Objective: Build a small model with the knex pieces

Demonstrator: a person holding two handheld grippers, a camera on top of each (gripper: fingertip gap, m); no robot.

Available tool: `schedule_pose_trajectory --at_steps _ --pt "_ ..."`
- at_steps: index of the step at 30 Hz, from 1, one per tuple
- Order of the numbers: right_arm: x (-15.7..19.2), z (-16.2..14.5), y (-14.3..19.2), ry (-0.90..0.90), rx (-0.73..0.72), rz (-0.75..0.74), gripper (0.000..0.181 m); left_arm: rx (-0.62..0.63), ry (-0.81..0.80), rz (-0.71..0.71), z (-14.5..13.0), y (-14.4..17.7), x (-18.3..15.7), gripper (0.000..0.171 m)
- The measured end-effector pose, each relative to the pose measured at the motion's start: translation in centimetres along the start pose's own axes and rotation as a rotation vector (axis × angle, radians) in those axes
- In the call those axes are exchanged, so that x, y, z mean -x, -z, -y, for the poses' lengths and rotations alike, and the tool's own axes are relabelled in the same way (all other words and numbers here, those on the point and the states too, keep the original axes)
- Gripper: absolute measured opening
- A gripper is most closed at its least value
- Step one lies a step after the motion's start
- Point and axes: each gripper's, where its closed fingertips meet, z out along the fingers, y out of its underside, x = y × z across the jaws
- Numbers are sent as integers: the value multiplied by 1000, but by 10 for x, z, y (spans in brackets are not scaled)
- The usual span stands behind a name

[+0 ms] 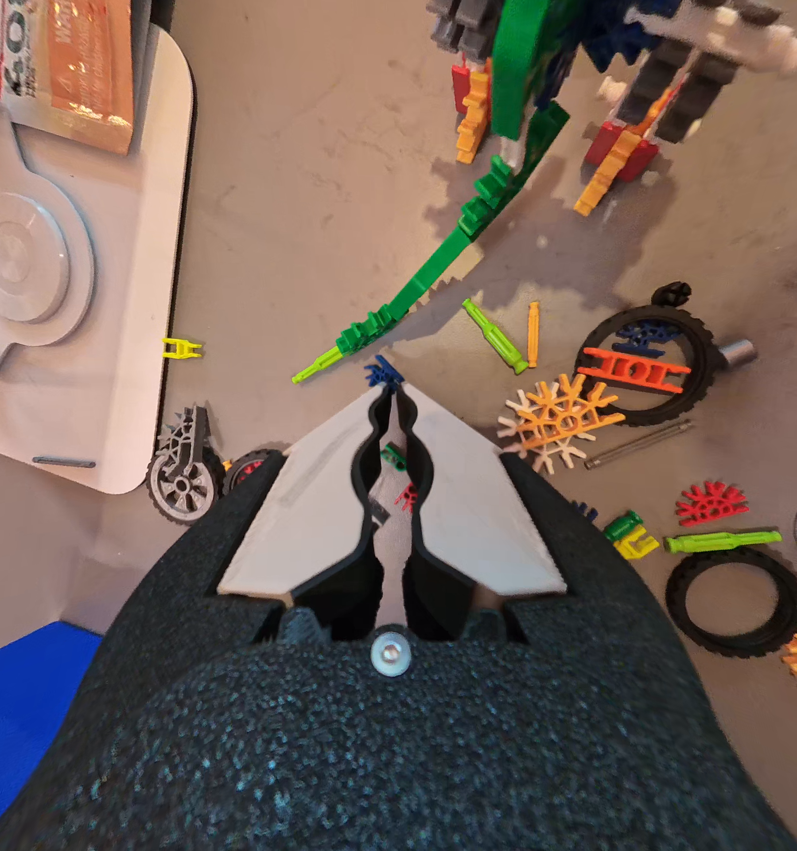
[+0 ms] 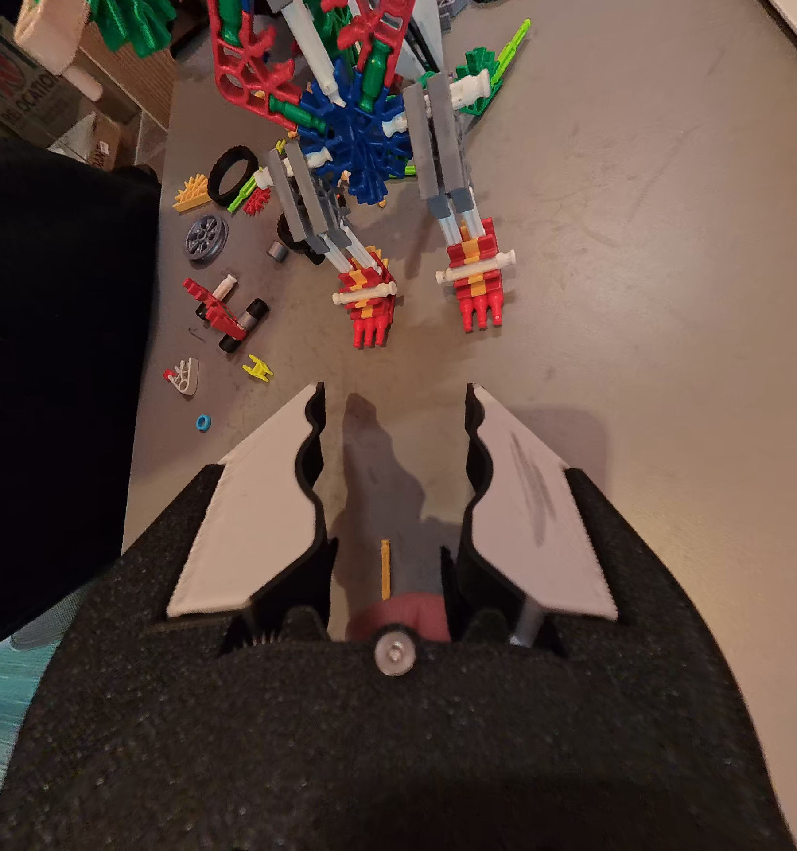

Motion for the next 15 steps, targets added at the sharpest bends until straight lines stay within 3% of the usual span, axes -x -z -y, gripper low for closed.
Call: schedule_pose_trajectory --at_steps 7,11,15 --pt "3 -1 -2 18 14 -1 60 -7 23 23 -6 13 -3 7" --pt "6 -1 -4 32 21 -1 60 -12 61 19 -3 6 -6 20" --pt "10 -1 -7 44 29 5 60 -11 91 25 1 -5 -6 23"
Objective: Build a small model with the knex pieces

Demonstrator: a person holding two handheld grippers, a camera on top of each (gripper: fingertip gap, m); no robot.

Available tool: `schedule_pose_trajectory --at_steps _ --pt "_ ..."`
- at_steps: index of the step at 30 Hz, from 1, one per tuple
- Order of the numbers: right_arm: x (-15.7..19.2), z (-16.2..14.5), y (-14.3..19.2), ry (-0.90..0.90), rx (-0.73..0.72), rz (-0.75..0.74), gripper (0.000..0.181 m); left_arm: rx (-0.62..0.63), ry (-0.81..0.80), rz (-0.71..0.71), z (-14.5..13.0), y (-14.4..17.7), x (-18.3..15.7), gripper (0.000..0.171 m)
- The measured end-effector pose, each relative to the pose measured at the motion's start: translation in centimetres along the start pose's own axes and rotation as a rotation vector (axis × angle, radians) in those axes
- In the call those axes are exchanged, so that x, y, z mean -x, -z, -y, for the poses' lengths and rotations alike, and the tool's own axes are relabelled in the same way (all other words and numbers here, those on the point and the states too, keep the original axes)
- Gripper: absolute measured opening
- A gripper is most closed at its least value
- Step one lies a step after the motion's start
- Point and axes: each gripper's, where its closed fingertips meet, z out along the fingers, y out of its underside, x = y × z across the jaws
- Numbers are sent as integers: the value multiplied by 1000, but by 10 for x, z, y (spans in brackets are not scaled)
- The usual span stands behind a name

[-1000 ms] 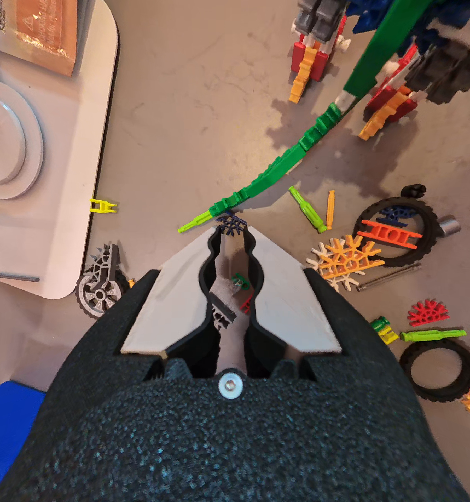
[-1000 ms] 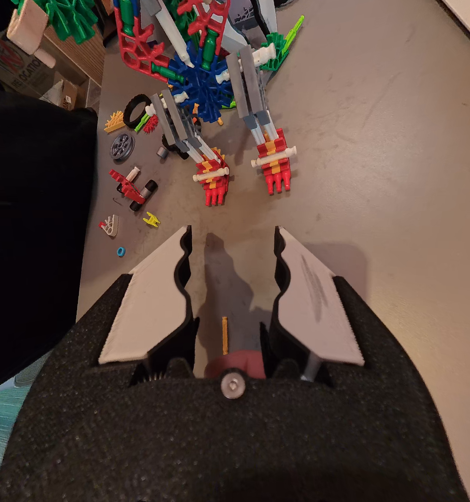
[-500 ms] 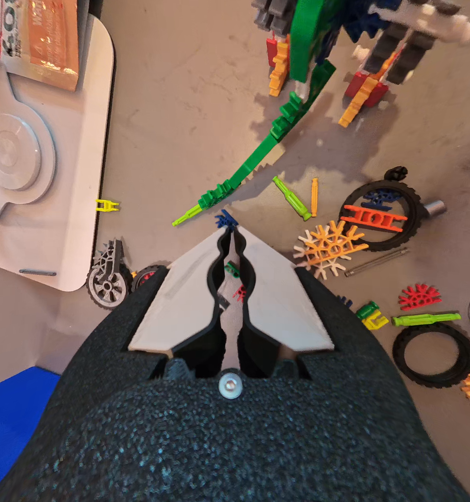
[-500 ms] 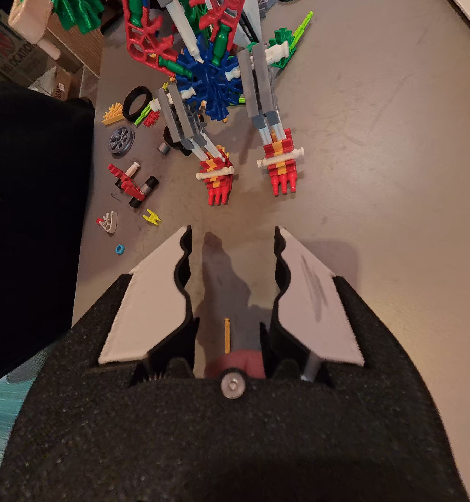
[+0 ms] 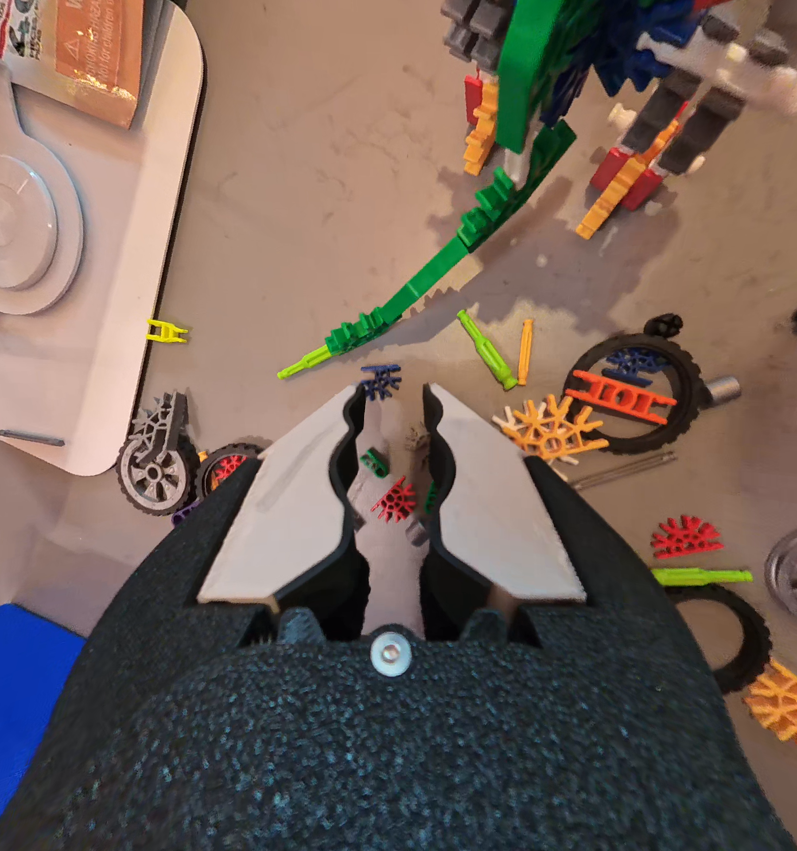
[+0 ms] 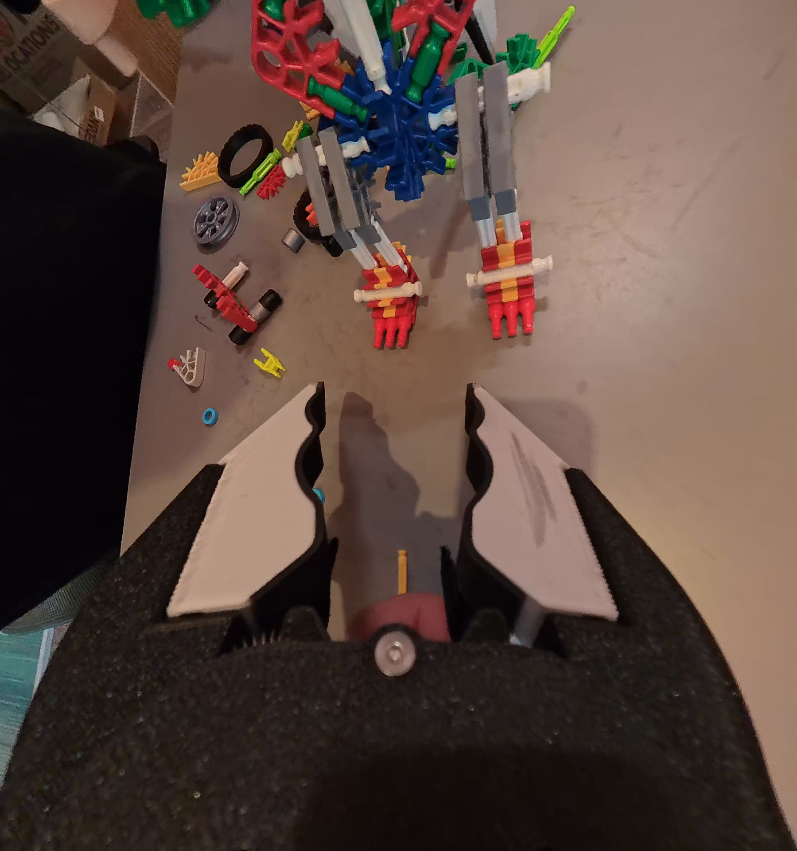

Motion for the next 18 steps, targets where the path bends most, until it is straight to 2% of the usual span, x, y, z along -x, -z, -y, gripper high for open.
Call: schedule_pose_trajectory --at_steps 12,18 --pt "9 0 -5 25 18 19 60 -40 -41 48 4 -3 -3 0" --pt "10 0 -6 31 22 17 60 -36 -65 28 0 2 -13 0"
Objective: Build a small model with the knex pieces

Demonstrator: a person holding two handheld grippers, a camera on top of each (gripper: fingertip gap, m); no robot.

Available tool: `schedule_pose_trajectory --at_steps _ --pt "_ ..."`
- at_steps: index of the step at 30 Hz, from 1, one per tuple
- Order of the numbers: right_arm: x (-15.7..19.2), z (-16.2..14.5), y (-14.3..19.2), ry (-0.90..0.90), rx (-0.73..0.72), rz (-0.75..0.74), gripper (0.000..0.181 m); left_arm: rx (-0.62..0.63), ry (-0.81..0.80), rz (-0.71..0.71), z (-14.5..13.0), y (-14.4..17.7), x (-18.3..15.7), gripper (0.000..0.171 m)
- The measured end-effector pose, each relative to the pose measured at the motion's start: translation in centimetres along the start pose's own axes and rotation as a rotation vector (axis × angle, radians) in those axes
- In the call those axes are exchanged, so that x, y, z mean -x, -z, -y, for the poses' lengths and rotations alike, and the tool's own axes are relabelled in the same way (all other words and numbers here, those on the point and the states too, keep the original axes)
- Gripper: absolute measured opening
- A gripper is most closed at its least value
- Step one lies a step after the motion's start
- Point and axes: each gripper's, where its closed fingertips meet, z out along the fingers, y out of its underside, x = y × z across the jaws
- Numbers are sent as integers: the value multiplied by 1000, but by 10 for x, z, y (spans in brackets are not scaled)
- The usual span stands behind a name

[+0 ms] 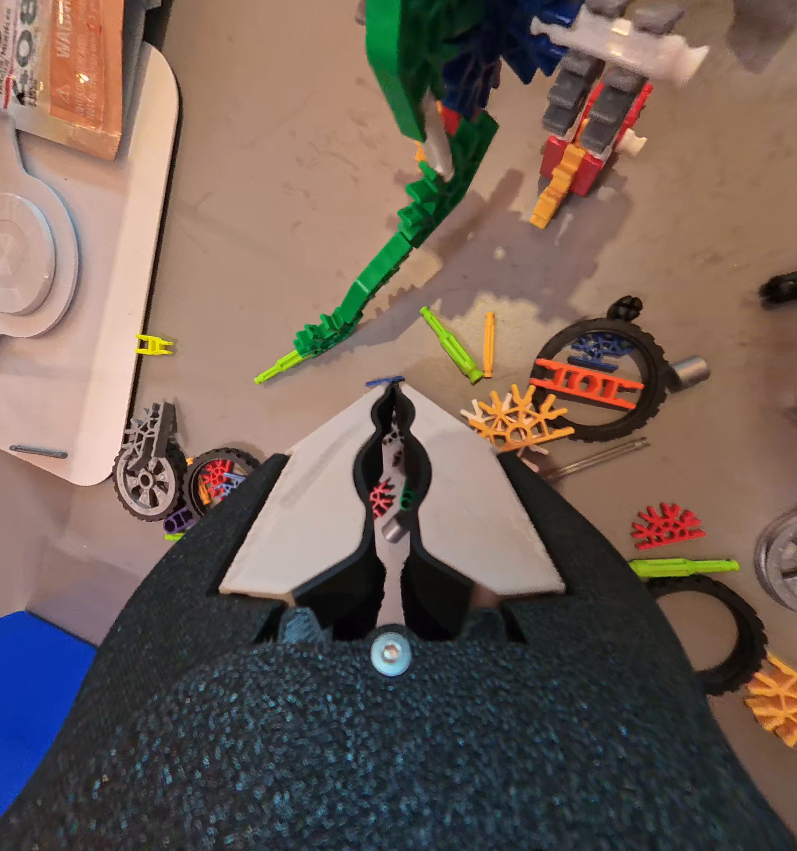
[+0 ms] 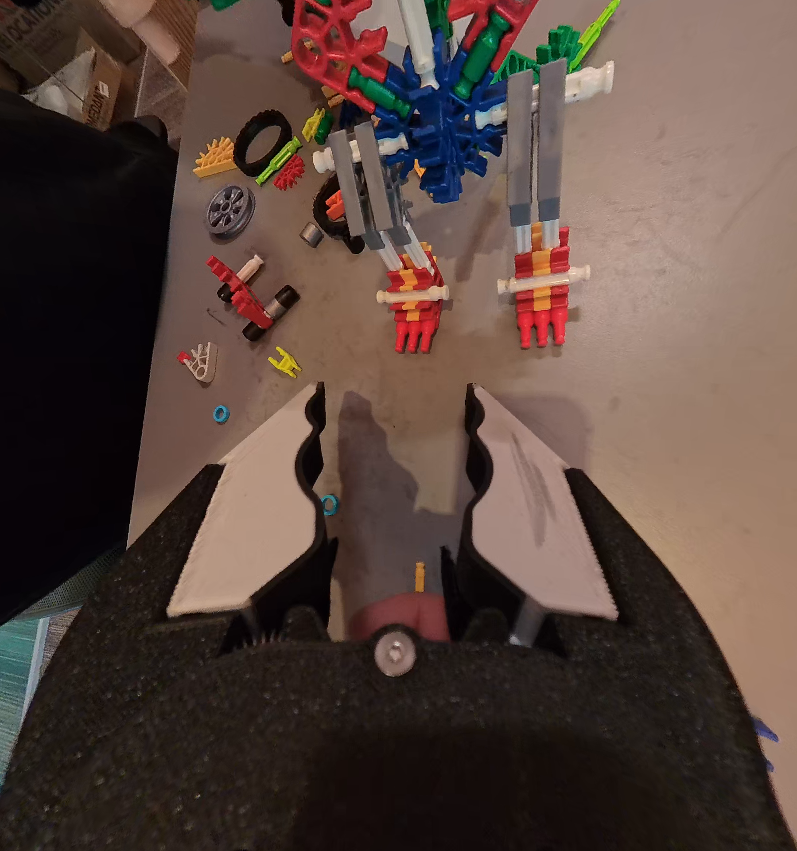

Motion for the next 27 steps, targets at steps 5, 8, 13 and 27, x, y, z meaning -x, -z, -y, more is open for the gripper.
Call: schedule_pose_trajectory --at_steps 5,8,13,27 --pt "3 0 -2 9 6 5 60 -8 23 21 1 8 4 14" --pt "4 0 -2 12 8 7 60 0 37 31 -1 6 9 17" --pt "6 0 -3 18 13 11 60 7 67 -22 -3 -2 2 14" --pt "9 -1 -4 26 23 18 60 -36 36 -16 1 0 -3 0"
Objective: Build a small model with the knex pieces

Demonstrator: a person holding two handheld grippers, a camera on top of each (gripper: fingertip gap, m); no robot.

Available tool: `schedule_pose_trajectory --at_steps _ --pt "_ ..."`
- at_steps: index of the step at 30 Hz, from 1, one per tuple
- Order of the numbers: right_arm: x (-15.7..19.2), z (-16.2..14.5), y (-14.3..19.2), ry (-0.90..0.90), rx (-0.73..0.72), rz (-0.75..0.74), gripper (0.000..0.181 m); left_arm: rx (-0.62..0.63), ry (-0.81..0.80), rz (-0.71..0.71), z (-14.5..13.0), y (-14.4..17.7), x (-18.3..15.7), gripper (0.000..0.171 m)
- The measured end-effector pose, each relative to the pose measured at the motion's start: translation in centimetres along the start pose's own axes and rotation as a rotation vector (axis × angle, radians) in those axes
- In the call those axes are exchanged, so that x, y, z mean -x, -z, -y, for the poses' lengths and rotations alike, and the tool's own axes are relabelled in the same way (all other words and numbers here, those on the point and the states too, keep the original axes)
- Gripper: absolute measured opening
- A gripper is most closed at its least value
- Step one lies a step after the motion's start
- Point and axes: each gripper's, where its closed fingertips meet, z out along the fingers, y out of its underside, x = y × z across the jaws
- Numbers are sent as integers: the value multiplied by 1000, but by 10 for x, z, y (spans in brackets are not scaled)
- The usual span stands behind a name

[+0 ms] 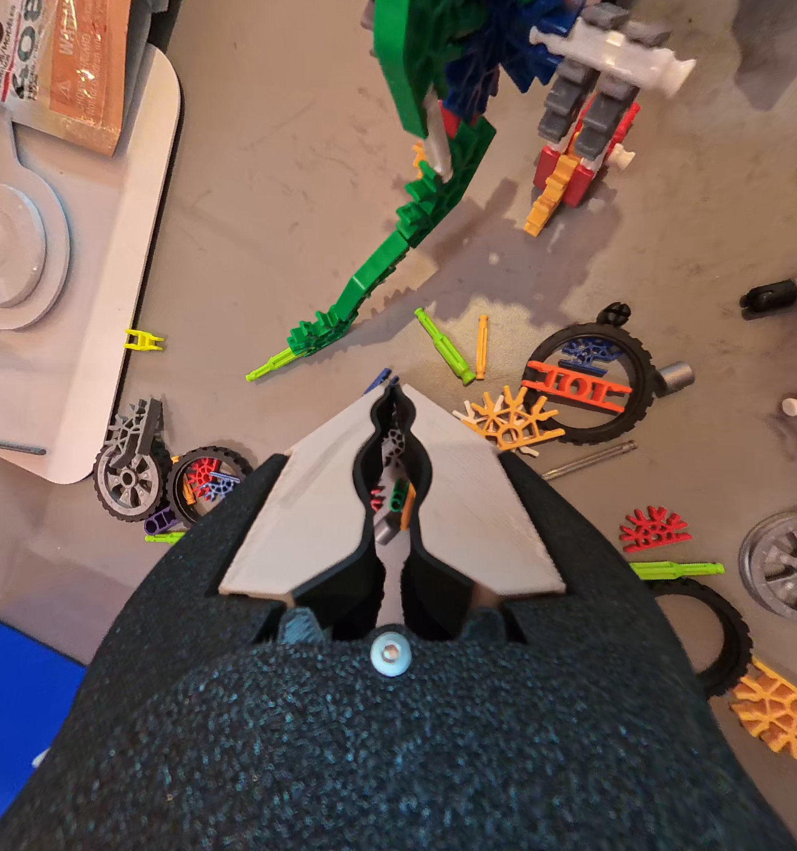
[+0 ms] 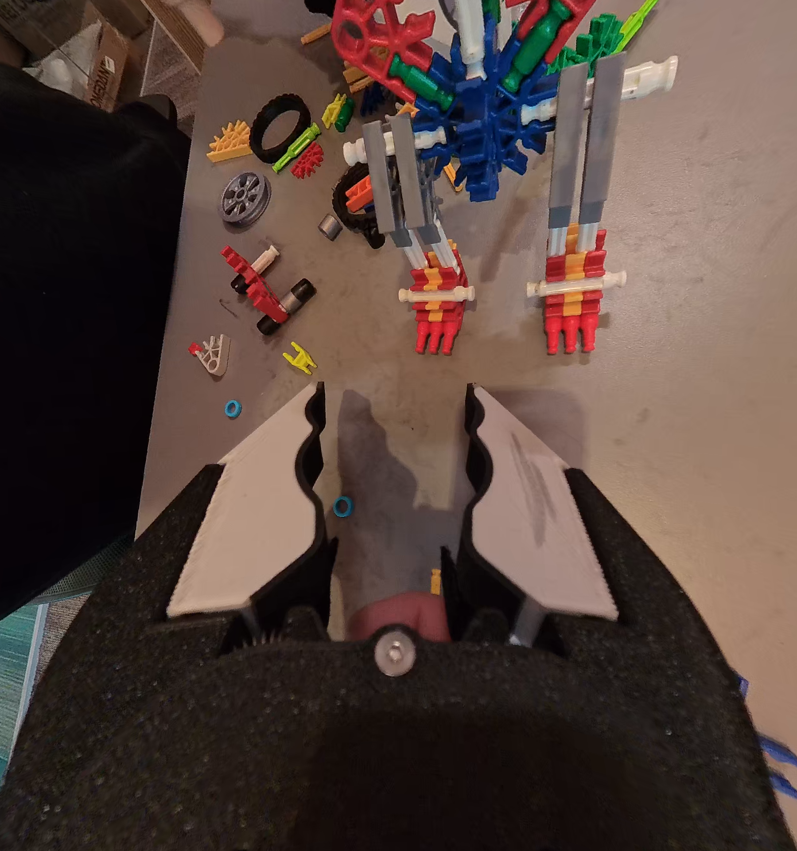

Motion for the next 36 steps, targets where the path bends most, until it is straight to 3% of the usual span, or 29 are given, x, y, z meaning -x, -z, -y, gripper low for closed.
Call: schedule_pose_trajectory --at_steps 4,11,29,36 --pt "0 0 0 1 0 0 60 -7 -17 -5 1 5 -2 1" --pt "0 0 -1 4 2 -2 60 20 -3 14 -6 1 8 21" --pt "1 0 -1 -1 -3 4 60 -36 0 -7 -1 -2 2 7" --pt "1 0 -1 -1 -4 4 60 -63 10 -29 4 6 -3 14"
